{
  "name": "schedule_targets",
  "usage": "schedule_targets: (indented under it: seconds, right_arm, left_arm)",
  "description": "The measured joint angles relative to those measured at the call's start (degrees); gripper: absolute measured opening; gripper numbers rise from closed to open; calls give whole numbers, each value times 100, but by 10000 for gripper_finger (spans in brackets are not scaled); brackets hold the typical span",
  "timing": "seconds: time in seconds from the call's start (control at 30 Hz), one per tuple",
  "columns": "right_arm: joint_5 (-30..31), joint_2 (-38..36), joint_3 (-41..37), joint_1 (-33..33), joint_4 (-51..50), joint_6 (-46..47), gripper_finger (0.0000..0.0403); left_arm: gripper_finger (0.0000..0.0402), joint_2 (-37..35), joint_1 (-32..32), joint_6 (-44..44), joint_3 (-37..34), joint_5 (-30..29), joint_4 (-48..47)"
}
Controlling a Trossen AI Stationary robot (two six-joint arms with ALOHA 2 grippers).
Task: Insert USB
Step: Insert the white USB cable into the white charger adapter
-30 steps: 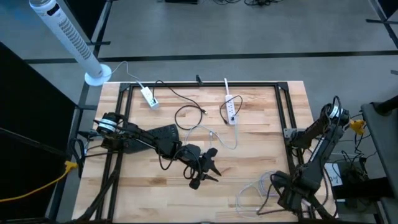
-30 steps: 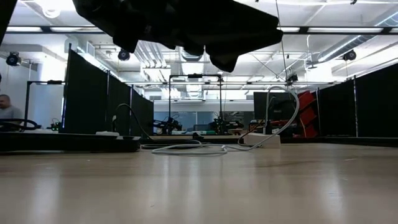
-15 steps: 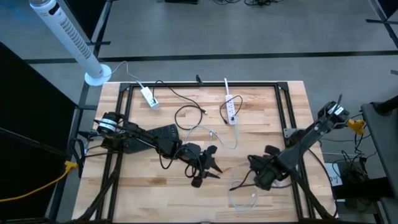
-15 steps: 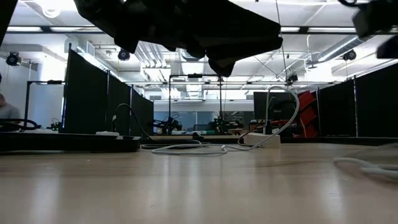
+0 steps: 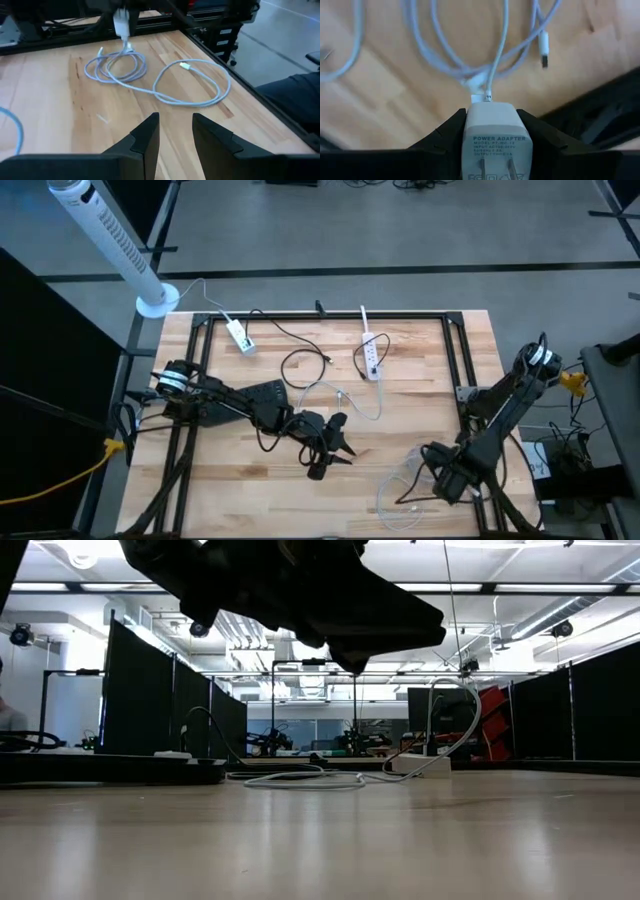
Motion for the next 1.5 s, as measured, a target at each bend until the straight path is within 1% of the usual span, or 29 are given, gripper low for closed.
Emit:
schedule_targets:
  seconds: [0.07,0.13,0.23,0.27,0.33,0.37,0.43,0.5,0.6,0.67,0.7,0.77,0.83,0.93,1.0,1.07,1.17,1.33,1.5]
  right_arm:
    - [324,44,-198,-177,350,-242,141]
    - [792,68,-339,-446,734,-730,141]
    - [1648,77,-395,-936,1471,-1833,141]
    - [1800,64,-379,-1094,1790,-2255,141]
    - [1774,13,-271,-1347,2254,-2970,141]
    - [1638,-20,-183,-1422,2310,-3183,141]
    - [1330,-66,30,-1438,2121,-3329,141]
    - [1156,-100,248,-1293,1601,-3281,141]
    - [1114,-189,589,-858,620,-2919,141]
    - [1111,-273,748,-477,123,-2572,141]
    - [1125,-322,795,-286,16,-2377,141]
    - [1268,-447,822,104,20,-1938,141]
    - [1603,-521,826,442,29,-1432,141]
    - [2374,-538,799,864,16,-745,141]
    - [2795,-536,765,1062,5,-408,141]
    - [3059,-528,755,1147,12,-157,141]
    - [3152,-527,751,1171,96,-97,141]
    - [3089,-525,742,1173,500,-531,141]
    - [3018,-525,737,1173,503,-432,141]
  left_arm:
    - [107,0,5,1,0,-73,0]
    - [109,0,7,-52,0,-75,-14]
    - [108,0,7,-217,0,-75,-131]
    - [106,0,7,-258,0,-75,-194]
    - [104,0,7,-312,0,-77,-313]
    - [104,0,7,-341,0,-78,-381]
    - [104,0,15,-378,0,-128,-550]
    - [104,-16,18,-389,0,-425,-707]
    - [103,-128,69,-276,0,-936,-751]
    - [103,-168,158,-65,101,-1018,-757]
    - [103,-168,200,42,211,-1021,-774]
    - [103,-143,266,399,482,-972,-1128]
    - [102,1,294,873,856,-962,-1468]
    - [102,341,278,1596,1422,-925,-1976]
    - [104,611,270,1895,1876,-868,-2268]
    - [108,912,290,2002,2408,-811,-2646]
    - [115,1409,366,2098,3198,-805,-3169]
    - [128,2345,487,2241,4458,-810,-3360]
    - [135,3108,565,2686,5451,-808,-3674]
